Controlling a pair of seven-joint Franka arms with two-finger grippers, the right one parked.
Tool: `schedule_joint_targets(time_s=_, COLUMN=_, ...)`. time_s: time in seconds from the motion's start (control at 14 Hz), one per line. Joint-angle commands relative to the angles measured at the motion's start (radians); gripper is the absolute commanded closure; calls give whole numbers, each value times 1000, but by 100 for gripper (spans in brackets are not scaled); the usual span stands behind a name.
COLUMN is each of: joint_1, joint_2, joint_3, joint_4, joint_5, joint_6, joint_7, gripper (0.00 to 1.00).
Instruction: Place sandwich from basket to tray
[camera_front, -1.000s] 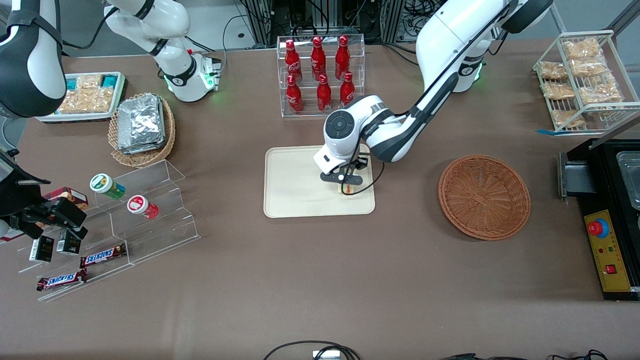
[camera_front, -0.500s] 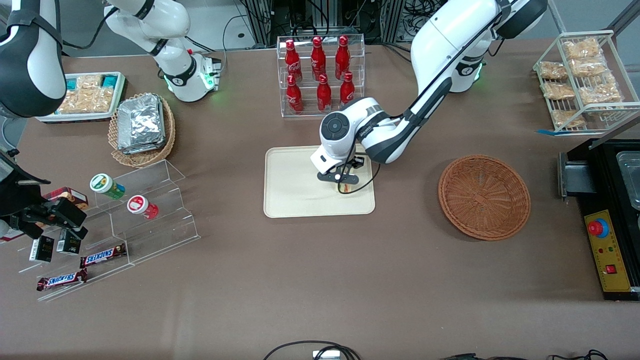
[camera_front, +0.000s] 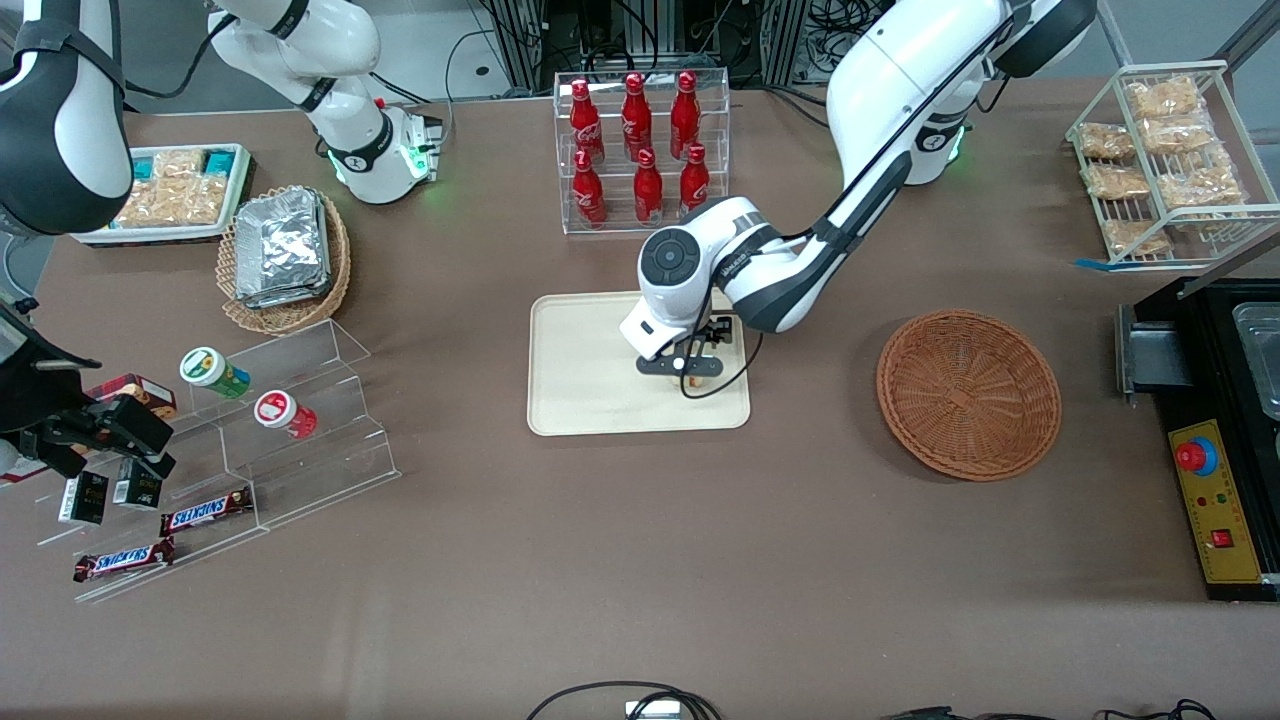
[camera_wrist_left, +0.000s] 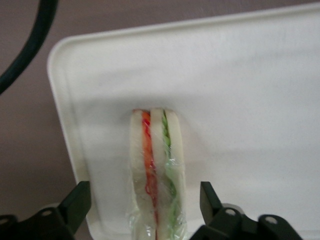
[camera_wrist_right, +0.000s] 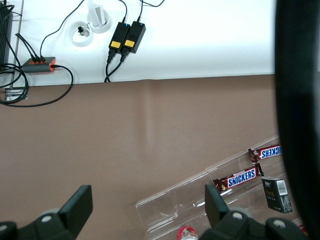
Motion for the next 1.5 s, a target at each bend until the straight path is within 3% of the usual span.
schedule_joint_targets(time_s=0.0, joint_1=43, joint_2=-12, joint_3=-1, joint_4=105, joint_5=-1, joint_6=-125, joint_7=-23, gripper=1)
schedule_joint_targets(time_s=0.29, joint_1=134, joint_2=-78, joint_3=-1, joint_4=162, joint_5=2, joint_6=-204, joint_7=-90, gripper=1)
schedule_joint_targets(time_s=0.86, joint_1=332, joint_2=-238, joint_3=-1, joint_4=161, joint_5=4, joint_6=-356, joint_7=-49, gripper=0)
schedule_joint_targets(time_s=1.07, joint_1=407, joint_2=-276, joint_3=-3, joint_4=159, joint_5=-2, joint_6=-408, joint_7=84, gripper=0)
schedule_joint_targets(time_s=1.29, joint_1=493, joint_2=-348, joint_3=2, joint_4=159, joint_5=-76, joint_6=-463, joint_7=274, gripper=0)
schedule_joint_targets(time_s=1.43, joint_1=493, joint_2=-403, joint_3=87, joint_4=151, joint_5=-117, joint_6=-495, joint_7=400, gripper=0)
